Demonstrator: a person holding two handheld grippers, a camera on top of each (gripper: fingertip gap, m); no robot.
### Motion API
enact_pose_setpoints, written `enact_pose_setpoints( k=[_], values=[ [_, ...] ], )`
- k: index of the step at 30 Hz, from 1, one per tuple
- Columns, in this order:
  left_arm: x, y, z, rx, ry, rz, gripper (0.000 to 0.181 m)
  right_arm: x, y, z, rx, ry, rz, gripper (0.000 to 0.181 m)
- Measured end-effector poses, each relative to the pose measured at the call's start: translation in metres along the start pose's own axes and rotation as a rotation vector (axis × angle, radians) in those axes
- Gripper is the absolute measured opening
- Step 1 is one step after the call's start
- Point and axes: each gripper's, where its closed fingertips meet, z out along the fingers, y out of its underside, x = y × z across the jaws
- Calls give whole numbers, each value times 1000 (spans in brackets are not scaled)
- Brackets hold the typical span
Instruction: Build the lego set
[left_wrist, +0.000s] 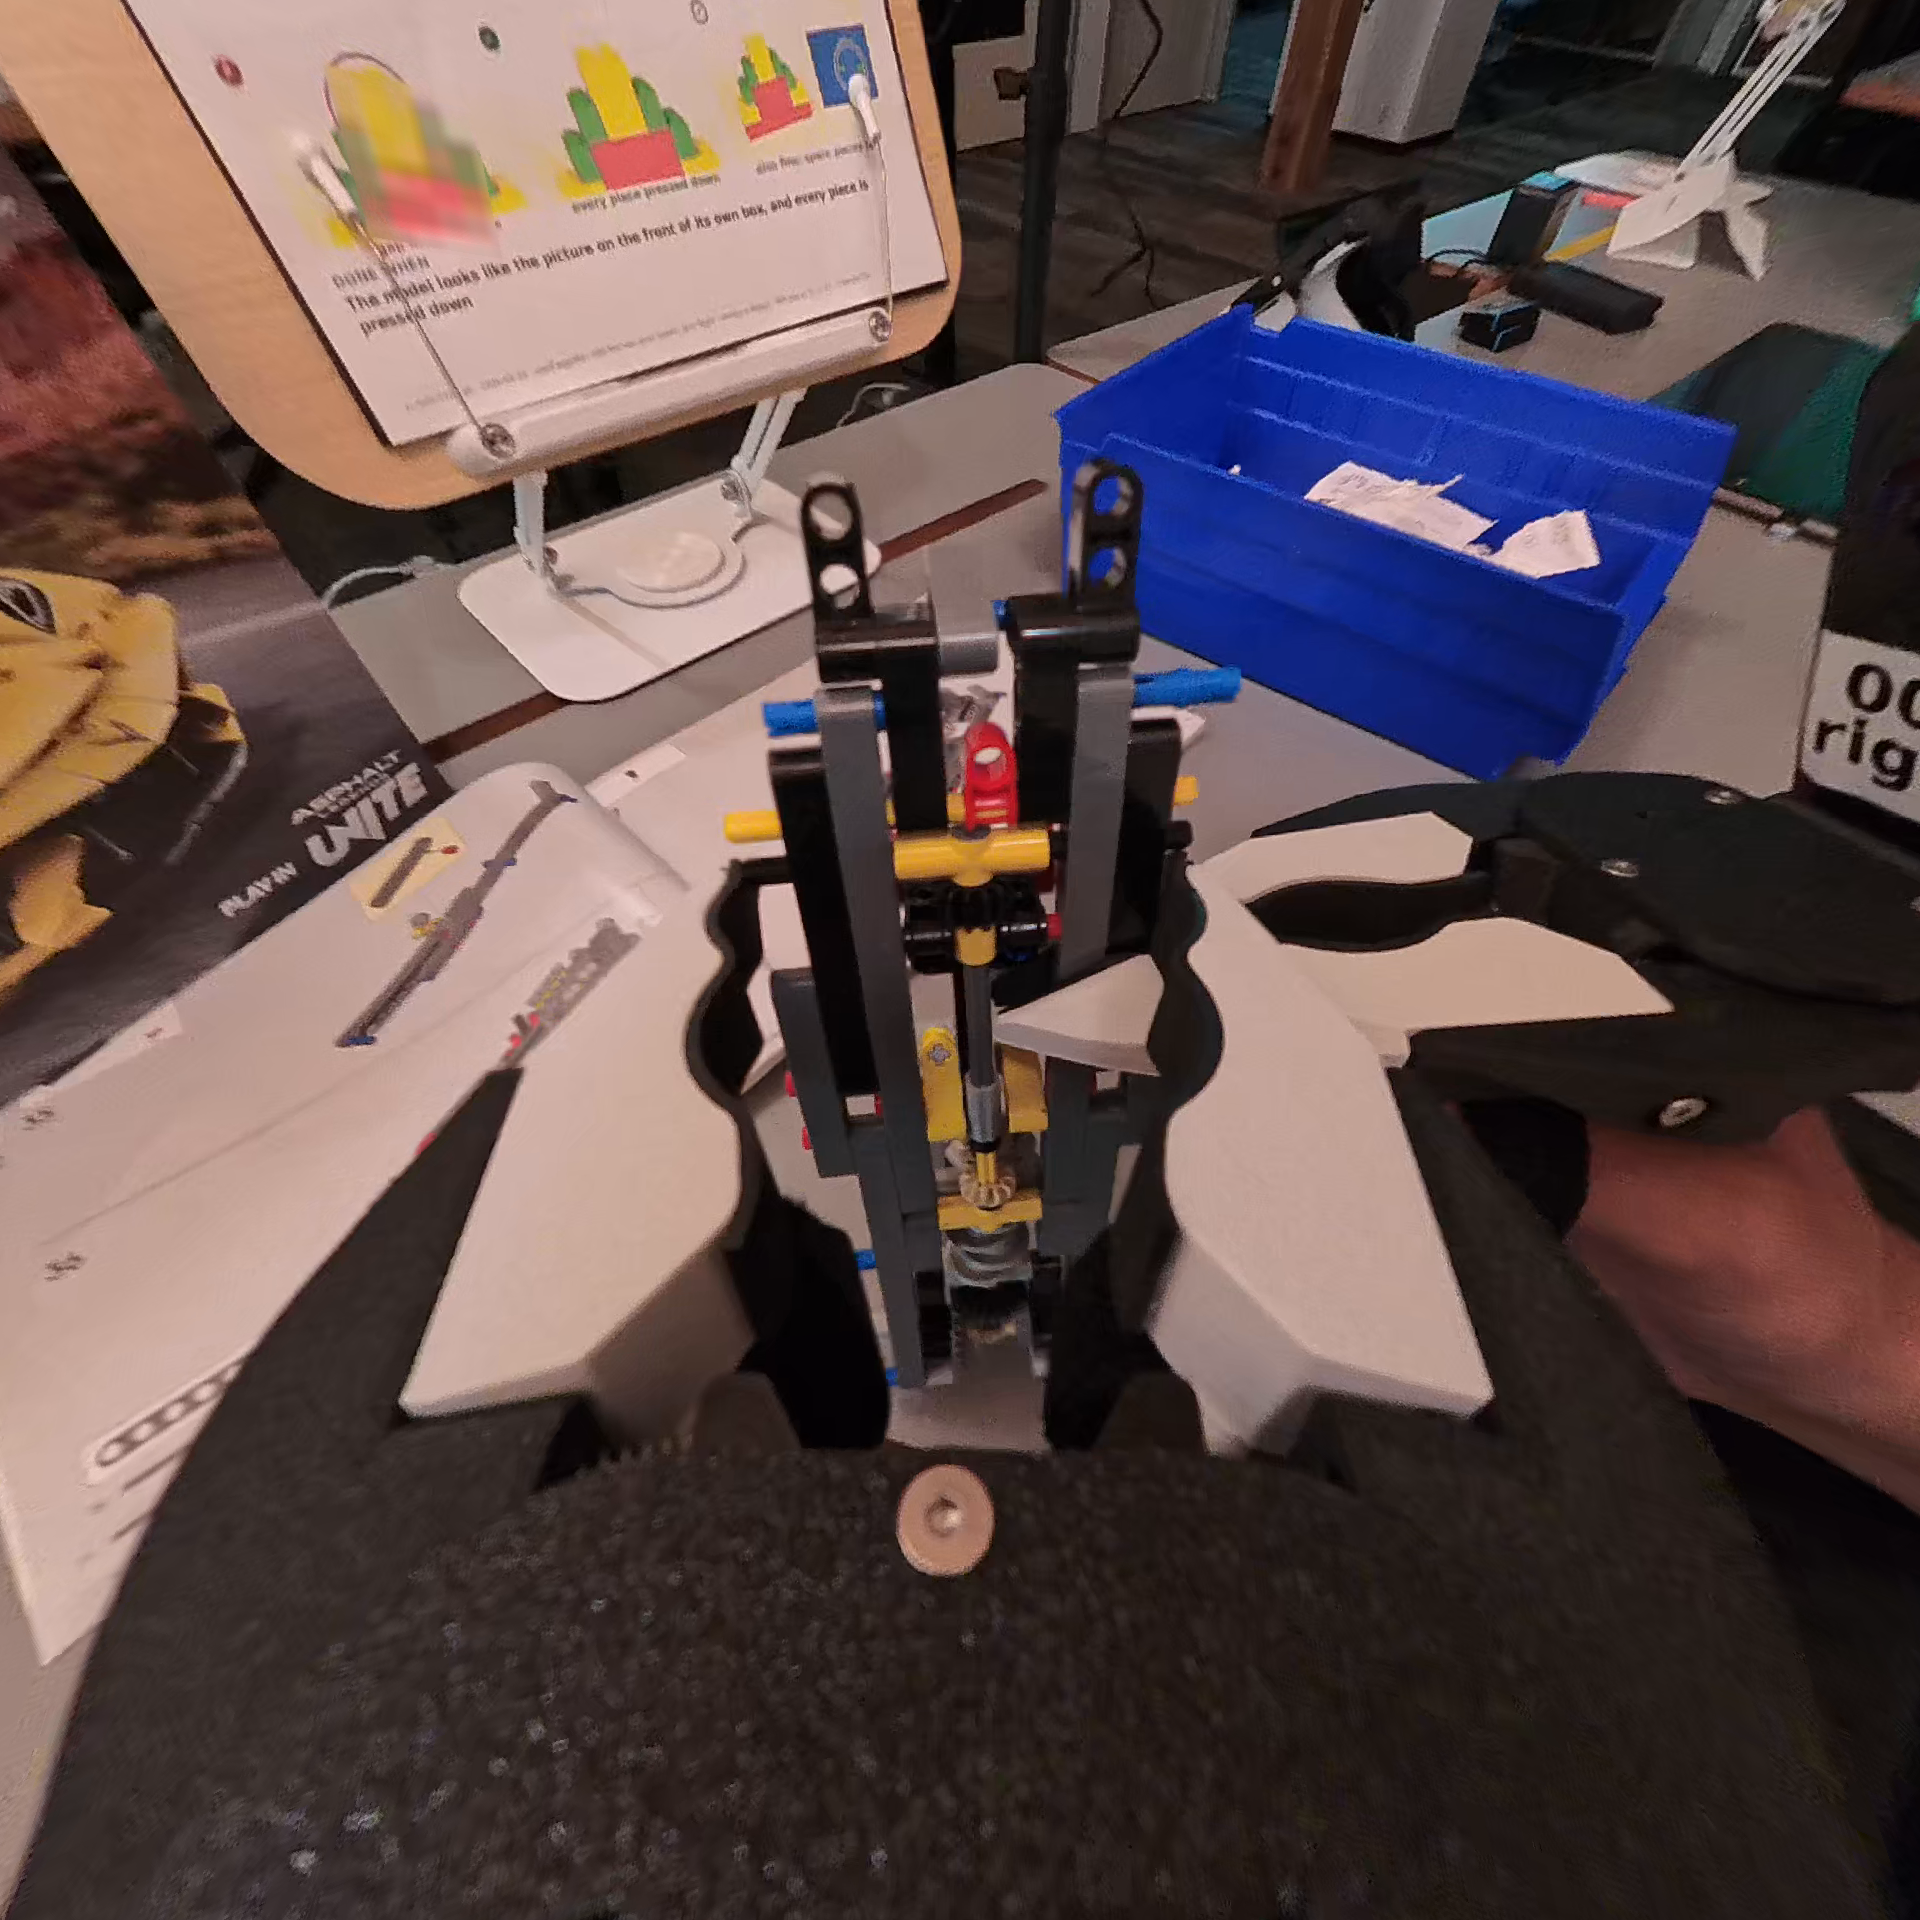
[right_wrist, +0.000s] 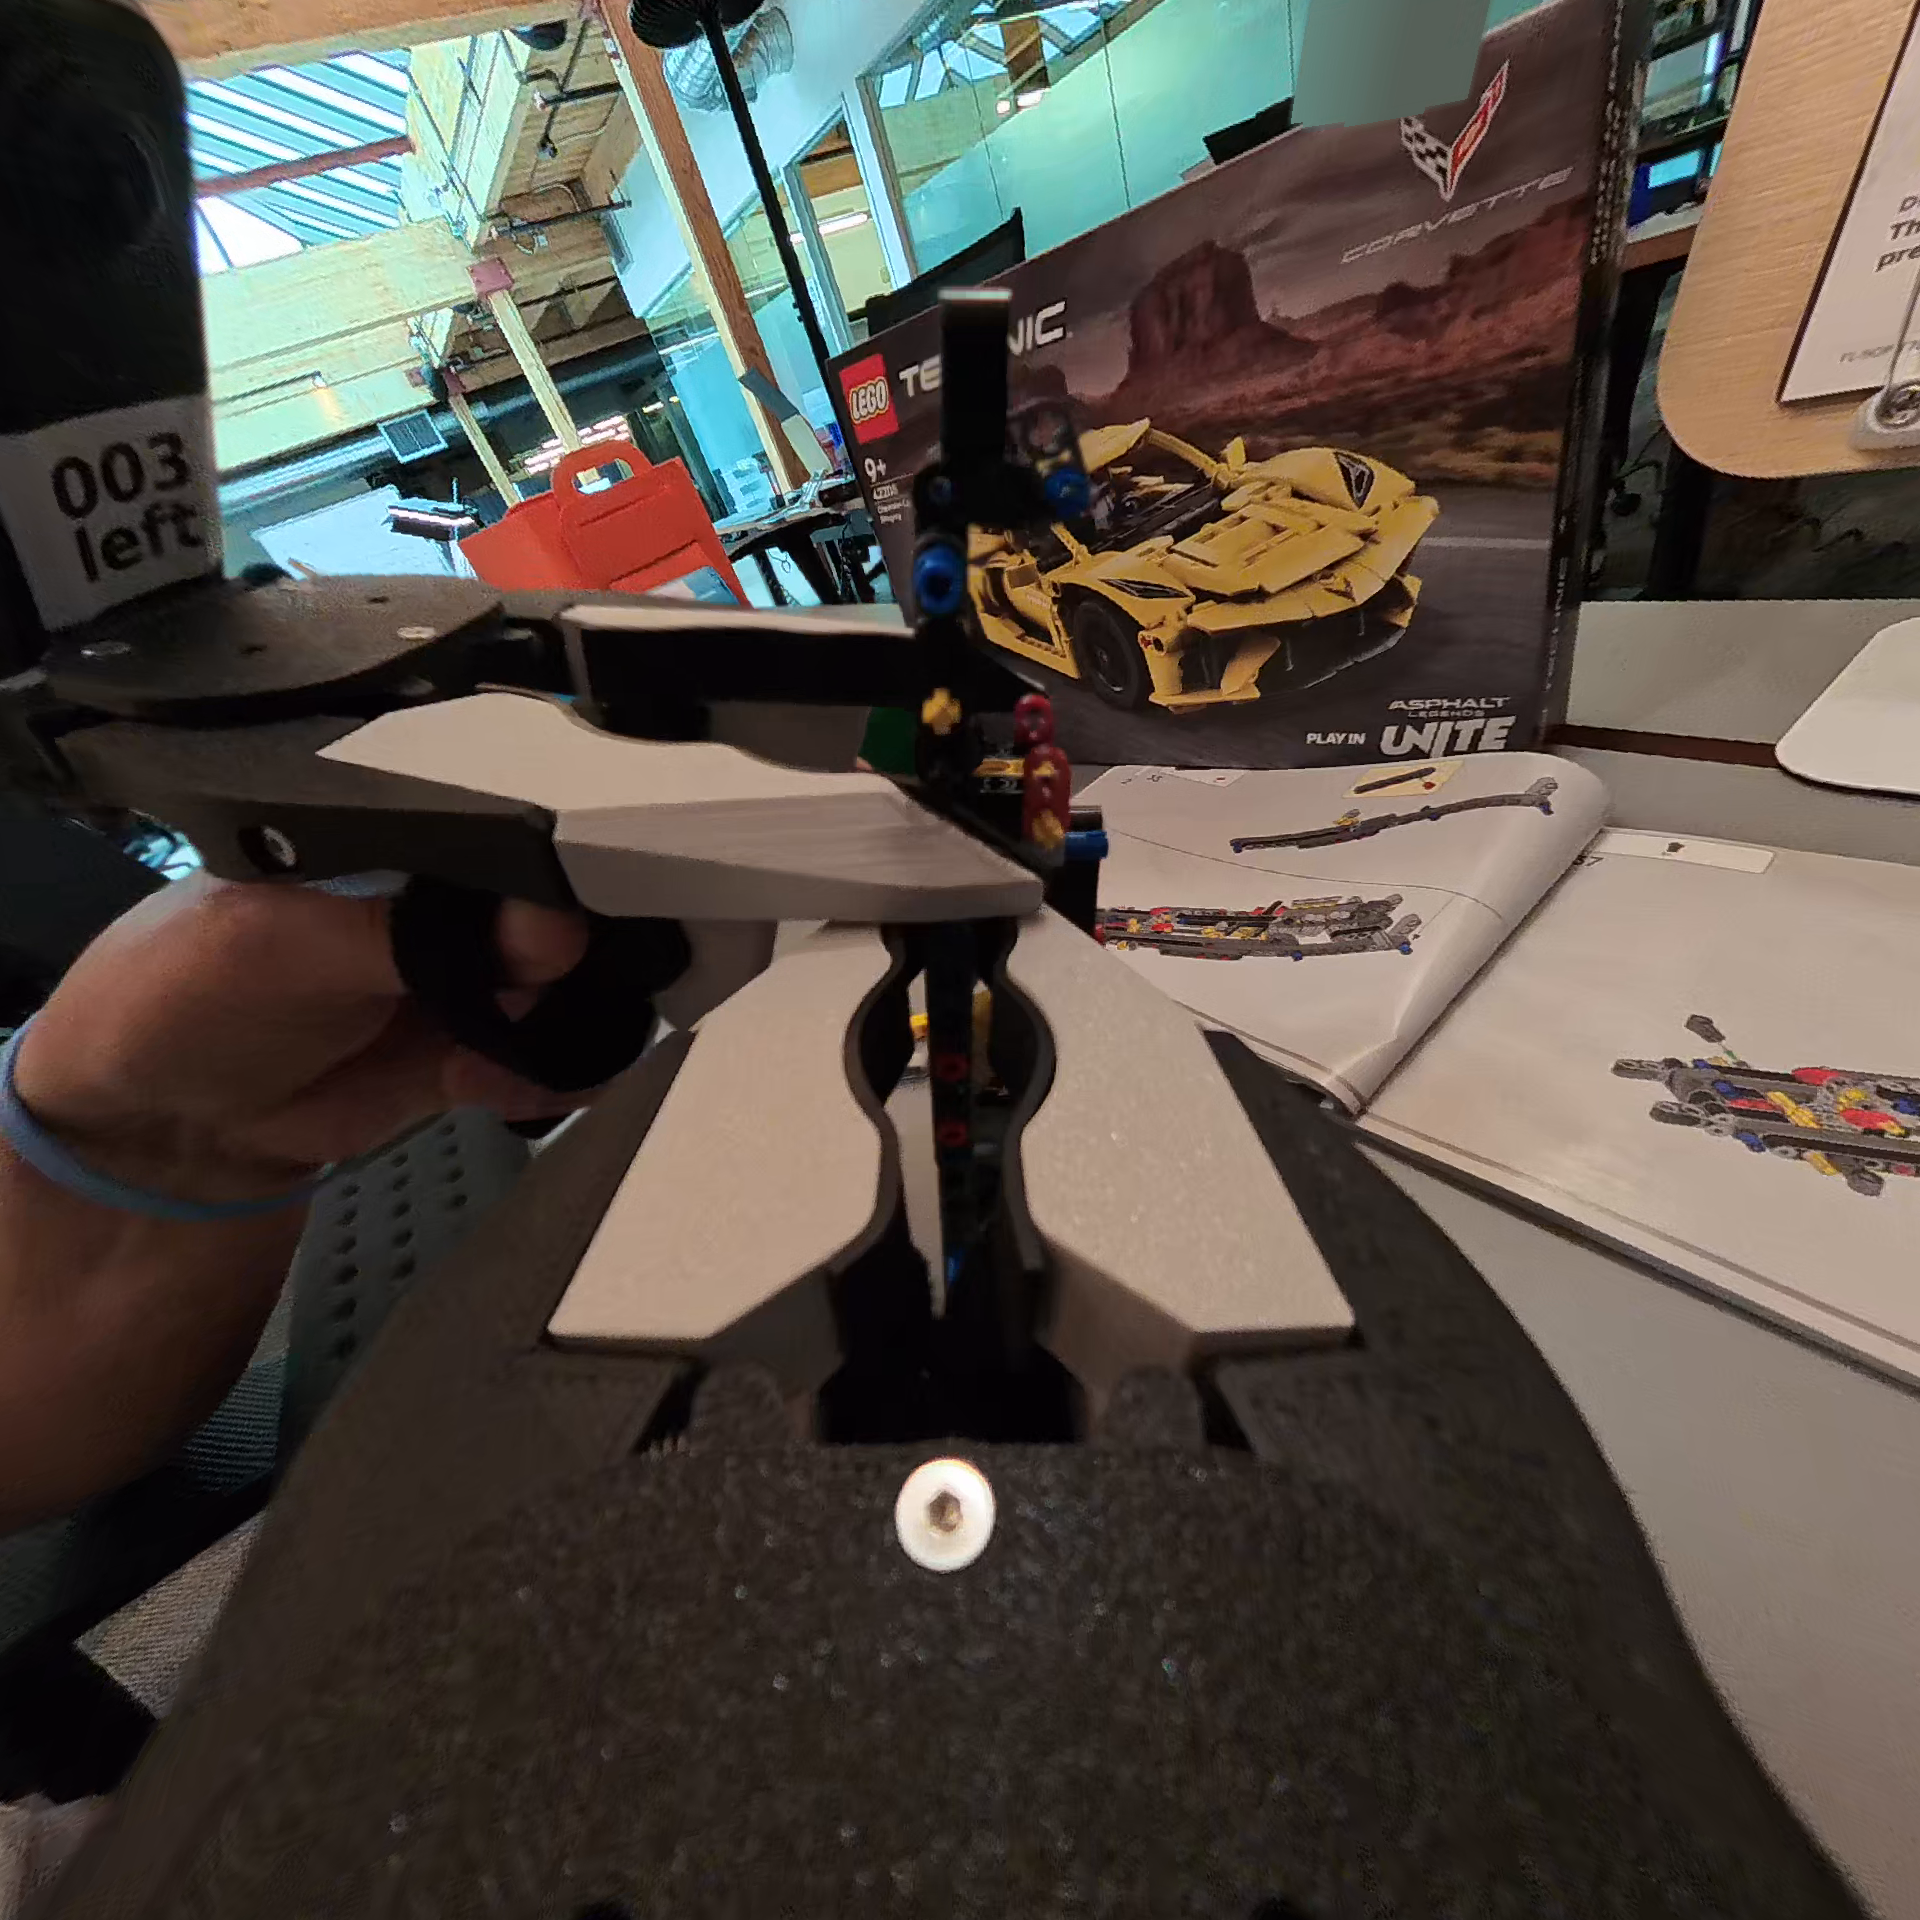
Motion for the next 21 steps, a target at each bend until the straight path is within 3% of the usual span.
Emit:
enact_pose_setpoints(
  k=[2, 4, 21],
  values=[
    [0, 1, 0, 8, 11, -22, 76, -1, -1, 0, 19, -16, 14, 5],
    [4, 3, -1, 6, 40, -30, 66, -3, 0, 2, 16, -37, 25, 6],
    [11, -14, -9, 117, 80, 36, 63, -8, -15, -4, 16, 8, -78, 5]
  ],
)
